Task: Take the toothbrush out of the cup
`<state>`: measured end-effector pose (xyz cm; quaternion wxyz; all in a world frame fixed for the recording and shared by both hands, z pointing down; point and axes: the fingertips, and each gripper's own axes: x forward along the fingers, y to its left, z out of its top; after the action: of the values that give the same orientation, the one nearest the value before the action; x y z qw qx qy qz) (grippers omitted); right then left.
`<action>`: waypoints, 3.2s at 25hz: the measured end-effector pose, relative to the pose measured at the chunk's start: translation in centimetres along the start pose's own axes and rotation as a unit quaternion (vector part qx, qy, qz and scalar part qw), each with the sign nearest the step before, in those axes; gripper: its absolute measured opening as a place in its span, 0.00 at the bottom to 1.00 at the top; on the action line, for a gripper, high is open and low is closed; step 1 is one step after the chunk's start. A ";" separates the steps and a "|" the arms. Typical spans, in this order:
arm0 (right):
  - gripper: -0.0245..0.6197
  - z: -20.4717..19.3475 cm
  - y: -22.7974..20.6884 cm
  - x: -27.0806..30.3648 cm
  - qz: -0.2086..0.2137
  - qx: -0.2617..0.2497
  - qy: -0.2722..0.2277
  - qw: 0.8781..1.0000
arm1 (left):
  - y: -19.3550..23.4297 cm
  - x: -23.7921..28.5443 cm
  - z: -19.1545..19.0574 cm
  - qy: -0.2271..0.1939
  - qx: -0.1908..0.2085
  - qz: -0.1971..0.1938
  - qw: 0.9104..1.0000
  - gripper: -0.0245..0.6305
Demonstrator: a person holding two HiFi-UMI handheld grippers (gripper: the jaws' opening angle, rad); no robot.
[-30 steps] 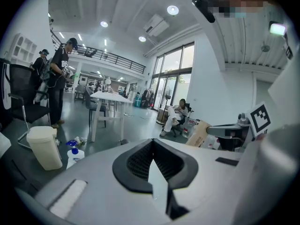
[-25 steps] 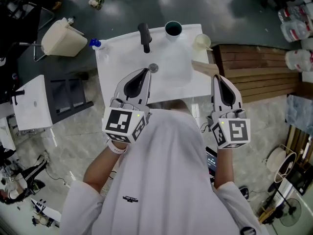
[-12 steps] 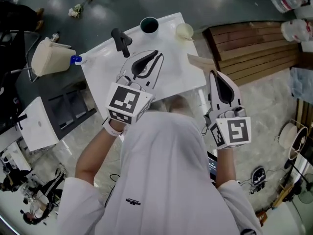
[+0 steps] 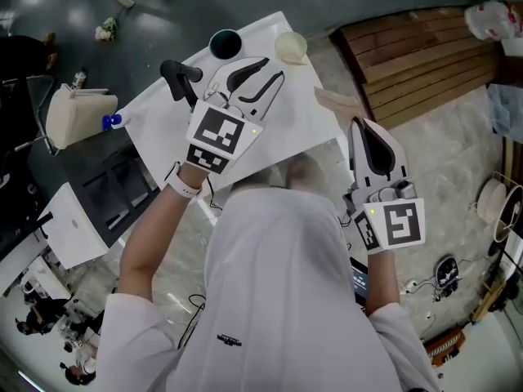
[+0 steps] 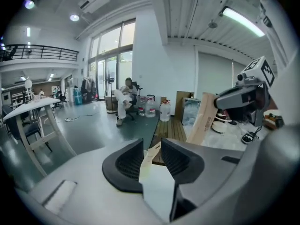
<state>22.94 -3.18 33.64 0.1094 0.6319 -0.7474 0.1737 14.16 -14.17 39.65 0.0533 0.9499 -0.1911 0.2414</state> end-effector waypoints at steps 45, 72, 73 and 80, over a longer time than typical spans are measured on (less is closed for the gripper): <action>0.05 4.4 4.2 1.3 0.058 -0.041 -0.043 0.997 | 1.6 -15.4 5.0 -0.124 -0.127 0.168 0.970 0.05; 0.05 4.1 12.0 3.6 0.151 -0.102 -0.026 0.983 | -1.5 -24.5 -4.3 -0.084 -0.226 0.246 0.939 0.05; 0.05 3.9 12.0 3.5 0.149 -0.101 -0.025 0.983 | -1.6 -24.4 -4.4 -0.083 -0.227 0.243 0.939 0.05; 0.05 3.5 12.0 2.7 0.137 -0.092 -0.026 0.986 | -2.5 -23.7 -4.3 -0.079 -0.228 0.221 0.945 0.05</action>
<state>10.90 -5.38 29.98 0.1228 0.5153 -0.8422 0.1009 -5.97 -3.09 32.01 0.1986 0.8623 -0.4498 0.1210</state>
